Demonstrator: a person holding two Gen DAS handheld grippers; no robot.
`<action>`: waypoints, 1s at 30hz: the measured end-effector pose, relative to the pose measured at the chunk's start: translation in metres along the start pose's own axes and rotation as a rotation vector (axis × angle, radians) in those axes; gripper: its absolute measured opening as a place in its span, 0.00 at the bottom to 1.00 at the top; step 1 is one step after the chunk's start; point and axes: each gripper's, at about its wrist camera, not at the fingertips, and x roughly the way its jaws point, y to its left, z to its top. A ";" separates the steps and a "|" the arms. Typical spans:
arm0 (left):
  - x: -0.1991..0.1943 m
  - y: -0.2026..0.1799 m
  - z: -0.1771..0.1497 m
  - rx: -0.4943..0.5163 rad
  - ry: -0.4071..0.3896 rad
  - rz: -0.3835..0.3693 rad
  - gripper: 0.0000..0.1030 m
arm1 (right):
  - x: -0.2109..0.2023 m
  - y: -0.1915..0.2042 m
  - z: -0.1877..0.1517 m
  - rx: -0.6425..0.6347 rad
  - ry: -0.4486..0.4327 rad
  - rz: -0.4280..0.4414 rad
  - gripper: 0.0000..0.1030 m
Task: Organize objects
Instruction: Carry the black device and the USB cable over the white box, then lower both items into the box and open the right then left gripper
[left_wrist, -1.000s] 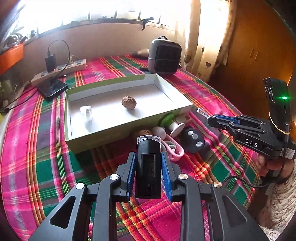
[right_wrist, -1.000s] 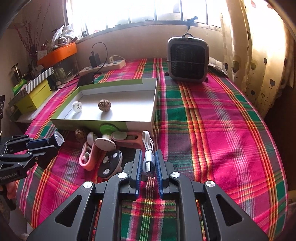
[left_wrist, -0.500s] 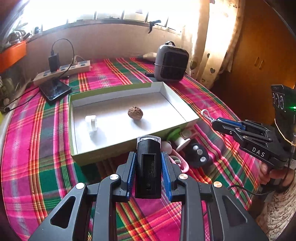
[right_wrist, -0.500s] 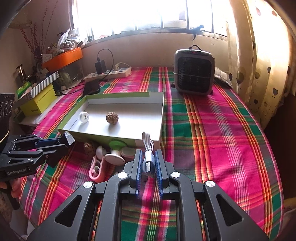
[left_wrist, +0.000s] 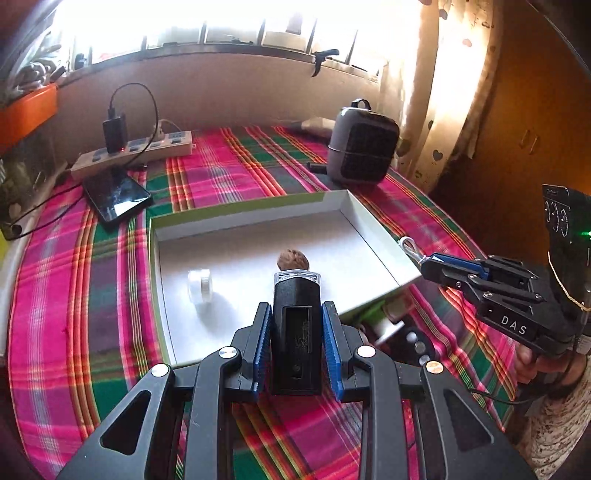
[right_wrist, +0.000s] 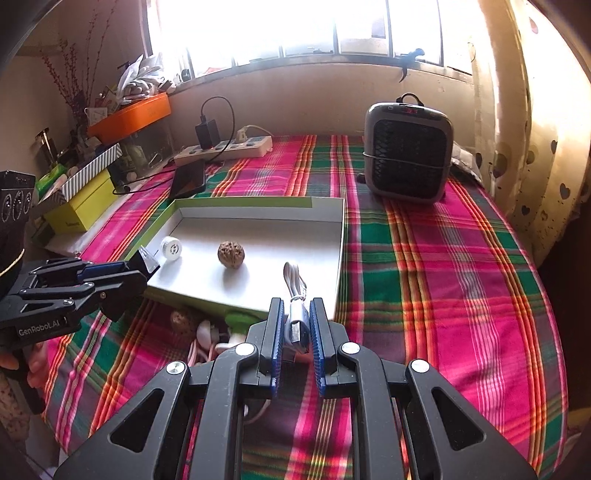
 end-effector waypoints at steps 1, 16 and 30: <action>0.002 0.001 0.003 0.000 0.000 0.002 0.24 | 0.002 -0.001 0.002 0.002 0.000 0.002 0.14; 0.047 0.027 0.039 -0.026 0.046 0.026 0.24 | 0.050 -0.006 0.040 -0.012 0.051 0.000 0.14; 0.084 0.036 0.057 -0.041 0.089 0.043 0.24 | 0.089 -0.007 0.061 -0.033 0.106 -0.001 0.14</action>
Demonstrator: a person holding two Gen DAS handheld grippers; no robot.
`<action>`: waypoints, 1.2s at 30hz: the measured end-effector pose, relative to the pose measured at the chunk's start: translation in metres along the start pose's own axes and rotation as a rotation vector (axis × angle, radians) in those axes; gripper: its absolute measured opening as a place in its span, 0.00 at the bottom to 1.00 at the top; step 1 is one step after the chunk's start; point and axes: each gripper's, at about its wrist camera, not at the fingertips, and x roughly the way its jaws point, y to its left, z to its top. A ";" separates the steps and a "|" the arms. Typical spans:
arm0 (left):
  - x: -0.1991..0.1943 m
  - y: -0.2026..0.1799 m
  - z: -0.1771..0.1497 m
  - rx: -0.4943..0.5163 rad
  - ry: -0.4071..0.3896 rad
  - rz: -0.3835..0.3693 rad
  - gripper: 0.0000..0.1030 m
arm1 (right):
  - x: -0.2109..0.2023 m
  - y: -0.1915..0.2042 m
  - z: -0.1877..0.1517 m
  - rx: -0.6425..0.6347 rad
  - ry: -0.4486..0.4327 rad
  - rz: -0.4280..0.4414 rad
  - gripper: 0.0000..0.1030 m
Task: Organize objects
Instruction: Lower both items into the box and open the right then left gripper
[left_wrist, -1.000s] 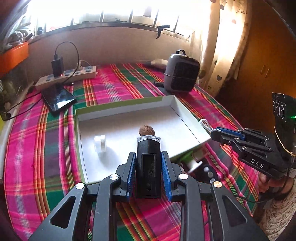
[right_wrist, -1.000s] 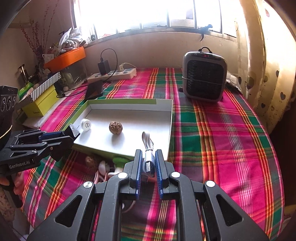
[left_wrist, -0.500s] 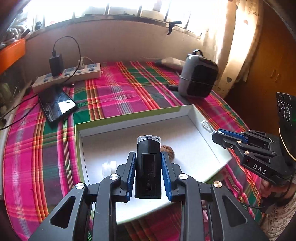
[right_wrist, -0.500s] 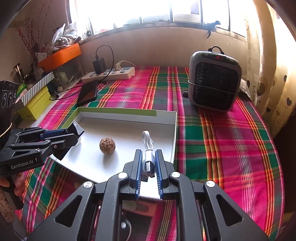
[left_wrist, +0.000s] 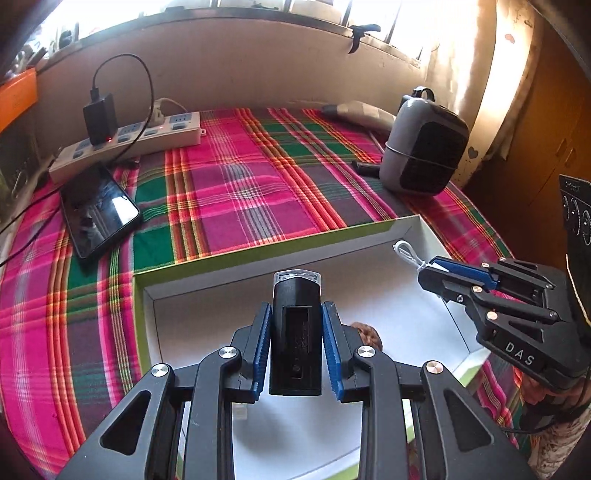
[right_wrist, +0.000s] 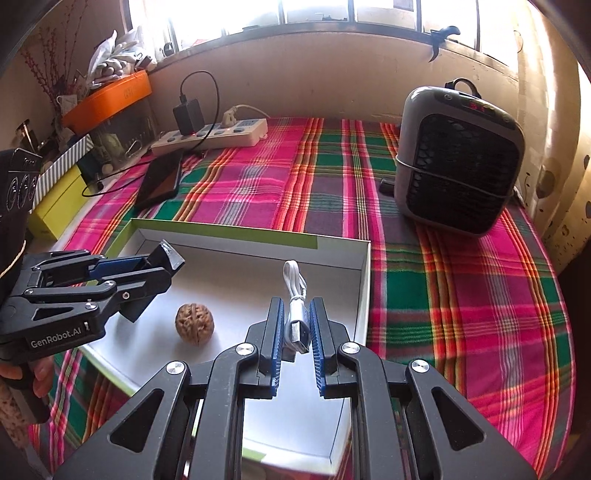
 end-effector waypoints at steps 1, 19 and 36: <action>0.001 -0.001 0.000 0.000 -0.002 -0.001 0.24 | 0.002 0.000 0.001 0.000 0.003 -0.003 0.14; 0.024 -0.006 0.002 0.026 0.024 0.060 0.24 | 0.029 -0.002 0.004 -0.023 0.039 -0.028 0.14; 0.025 -0.010 0.003 0.038 0.028 0.080 0.24 | 0.034 0.003 0.006 -0.036 0.030 -0.044 0.18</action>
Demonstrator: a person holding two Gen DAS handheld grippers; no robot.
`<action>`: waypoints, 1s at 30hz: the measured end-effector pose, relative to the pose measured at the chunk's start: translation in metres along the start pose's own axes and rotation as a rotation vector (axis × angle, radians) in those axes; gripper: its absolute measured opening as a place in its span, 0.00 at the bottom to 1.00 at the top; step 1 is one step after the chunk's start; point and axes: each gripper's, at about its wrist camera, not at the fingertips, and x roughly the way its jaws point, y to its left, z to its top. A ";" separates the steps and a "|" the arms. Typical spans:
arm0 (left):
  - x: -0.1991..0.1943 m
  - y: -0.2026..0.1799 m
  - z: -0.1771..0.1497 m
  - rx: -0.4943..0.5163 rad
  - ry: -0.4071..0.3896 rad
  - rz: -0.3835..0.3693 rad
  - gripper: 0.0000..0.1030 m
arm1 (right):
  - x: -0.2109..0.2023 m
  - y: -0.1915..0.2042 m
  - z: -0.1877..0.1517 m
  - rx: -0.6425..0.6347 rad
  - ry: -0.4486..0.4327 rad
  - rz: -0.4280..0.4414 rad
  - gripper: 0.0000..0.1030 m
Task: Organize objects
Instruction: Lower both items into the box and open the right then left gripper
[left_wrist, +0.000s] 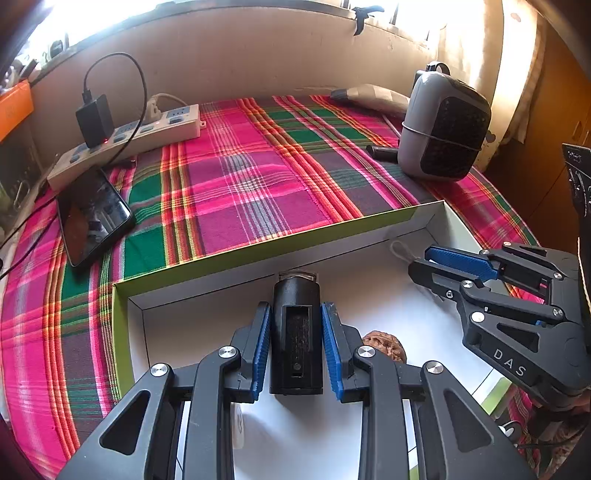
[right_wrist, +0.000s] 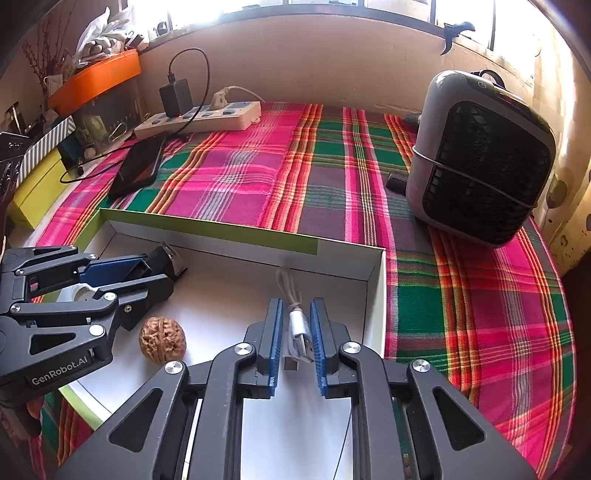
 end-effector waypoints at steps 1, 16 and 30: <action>0.000 0.000 0.000 0.001 0.000 0.002 0.25 | 0.000 0.000 0.000 0.000 0.000 -0.001 0.18; -0.003 -0.001 -0.005 -0.012 0.003 0.051 0.29 | -0.004 -0.003 -0.002 0.038 -0.005 0.017 0.21; -0.018 -0.004 -0.011 -0.021 -0.011 0.055 0.33 | -0.016 0.004 -0.006 0.036 -0.035 0.018 0.52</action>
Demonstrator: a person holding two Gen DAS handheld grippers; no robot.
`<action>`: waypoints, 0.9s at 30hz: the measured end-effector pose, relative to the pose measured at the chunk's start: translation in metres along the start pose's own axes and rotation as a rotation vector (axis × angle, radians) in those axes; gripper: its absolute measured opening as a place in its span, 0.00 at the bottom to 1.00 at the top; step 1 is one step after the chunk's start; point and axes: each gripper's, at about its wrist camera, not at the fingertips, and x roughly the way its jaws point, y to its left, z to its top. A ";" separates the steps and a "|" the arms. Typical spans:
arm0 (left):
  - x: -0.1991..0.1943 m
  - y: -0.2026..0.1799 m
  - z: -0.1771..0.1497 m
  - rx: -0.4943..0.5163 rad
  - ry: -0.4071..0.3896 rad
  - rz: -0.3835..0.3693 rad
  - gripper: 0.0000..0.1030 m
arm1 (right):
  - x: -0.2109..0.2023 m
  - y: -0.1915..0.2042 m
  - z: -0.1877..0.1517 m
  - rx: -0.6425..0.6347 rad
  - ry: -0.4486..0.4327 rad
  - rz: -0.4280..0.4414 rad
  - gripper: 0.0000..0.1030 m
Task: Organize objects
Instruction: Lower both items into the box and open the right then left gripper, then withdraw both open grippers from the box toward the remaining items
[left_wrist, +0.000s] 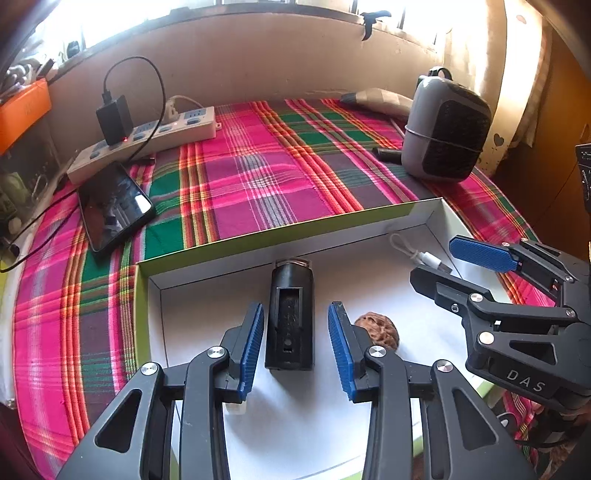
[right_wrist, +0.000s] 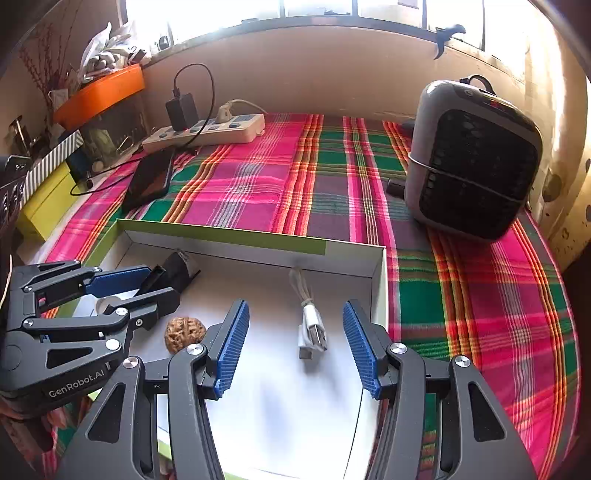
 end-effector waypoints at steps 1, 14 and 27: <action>-0.002 0.000 -0.001 -0.001 -0.004 -0.002 0.33 | -0.003 0.001 -0.001 -0.001 -0.004 -0.001 0.52; -0.043 -0.009 -0.021 0.003 -0.079 0.016 0.33 | -0.034 0.007 -0.015 0.023 -0.046 0.002 0.52; -0.082 -0.027 -0.058 0.034 -0.146 0.049 0.33 | -0.080 0.012 -0.045 0.038 -0.107 0.009 0.52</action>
